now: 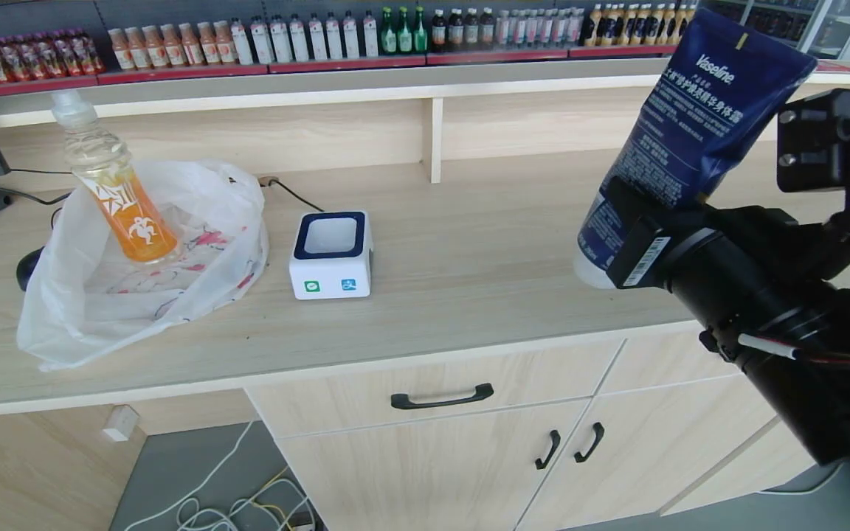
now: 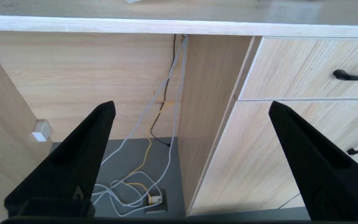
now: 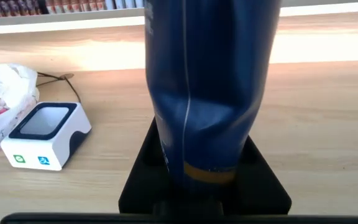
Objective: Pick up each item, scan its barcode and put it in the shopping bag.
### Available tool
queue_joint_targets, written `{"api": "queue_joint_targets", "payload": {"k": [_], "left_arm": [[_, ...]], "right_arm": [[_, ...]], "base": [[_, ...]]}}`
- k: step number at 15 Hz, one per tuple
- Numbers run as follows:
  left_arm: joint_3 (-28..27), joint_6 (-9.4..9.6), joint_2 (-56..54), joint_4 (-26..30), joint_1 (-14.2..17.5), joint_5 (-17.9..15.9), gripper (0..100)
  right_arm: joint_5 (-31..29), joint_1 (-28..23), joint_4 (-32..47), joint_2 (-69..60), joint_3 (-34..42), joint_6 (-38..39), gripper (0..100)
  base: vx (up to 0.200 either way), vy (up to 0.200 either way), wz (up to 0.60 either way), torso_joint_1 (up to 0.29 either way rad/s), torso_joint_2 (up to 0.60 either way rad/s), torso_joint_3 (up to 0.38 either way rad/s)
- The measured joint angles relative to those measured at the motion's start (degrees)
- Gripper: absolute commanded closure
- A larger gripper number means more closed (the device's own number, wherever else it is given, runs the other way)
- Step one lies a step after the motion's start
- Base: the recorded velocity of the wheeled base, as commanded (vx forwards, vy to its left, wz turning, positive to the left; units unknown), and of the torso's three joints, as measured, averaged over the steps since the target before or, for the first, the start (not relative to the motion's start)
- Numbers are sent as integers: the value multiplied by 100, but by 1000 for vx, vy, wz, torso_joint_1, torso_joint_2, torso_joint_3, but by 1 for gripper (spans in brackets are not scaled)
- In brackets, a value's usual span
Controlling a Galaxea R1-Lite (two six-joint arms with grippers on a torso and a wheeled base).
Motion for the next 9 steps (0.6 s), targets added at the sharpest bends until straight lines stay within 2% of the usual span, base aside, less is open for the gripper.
{"api": "queue_joint_targets", "payload": {"k": [9], "left_arm": [[0,11,0,6,-5,-2,0]], "right_arm": [[-27,18,-126,356,-269,185,100]], "base": [[0,200,0,1,2,2]]}}
